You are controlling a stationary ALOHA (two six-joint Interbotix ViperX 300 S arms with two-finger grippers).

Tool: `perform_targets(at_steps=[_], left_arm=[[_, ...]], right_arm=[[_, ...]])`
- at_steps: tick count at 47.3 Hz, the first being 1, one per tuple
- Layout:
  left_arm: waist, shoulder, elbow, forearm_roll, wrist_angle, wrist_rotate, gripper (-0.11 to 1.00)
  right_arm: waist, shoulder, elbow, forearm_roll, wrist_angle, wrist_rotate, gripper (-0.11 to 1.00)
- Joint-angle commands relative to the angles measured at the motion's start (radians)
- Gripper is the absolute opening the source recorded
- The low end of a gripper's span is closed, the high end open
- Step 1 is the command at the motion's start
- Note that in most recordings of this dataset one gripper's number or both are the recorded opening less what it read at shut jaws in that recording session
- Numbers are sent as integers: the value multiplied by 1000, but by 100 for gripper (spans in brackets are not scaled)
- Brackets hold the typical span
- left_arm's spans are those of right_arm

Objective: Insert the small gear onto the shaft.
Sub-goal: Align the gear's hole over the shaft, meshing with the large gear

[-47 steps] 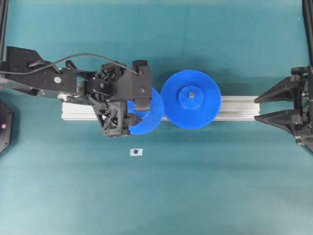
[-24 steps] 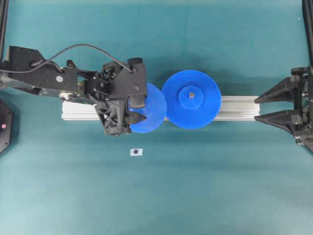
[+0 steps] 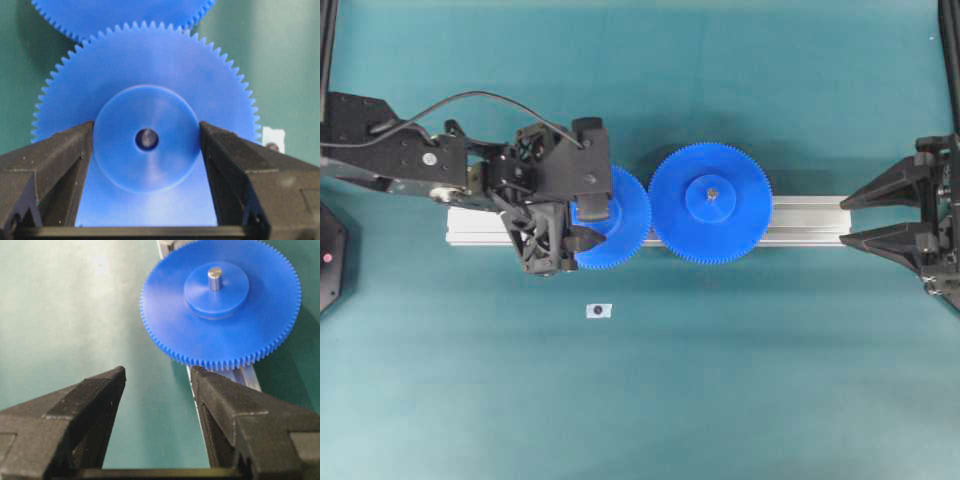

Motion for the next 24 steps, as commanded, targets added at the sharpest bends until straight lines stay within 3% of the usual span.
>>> perform_targets(at_steps=[1, 24], left_arm=[[5, 3, -23, 6, -3, 5, 71], [9, -8, -28, 6, 28, 3, 71]], right_arm=[[-3, 3, -12, -2, -11, 8, 65], [-3, -8, -8, -2, -11, 8, 65]])
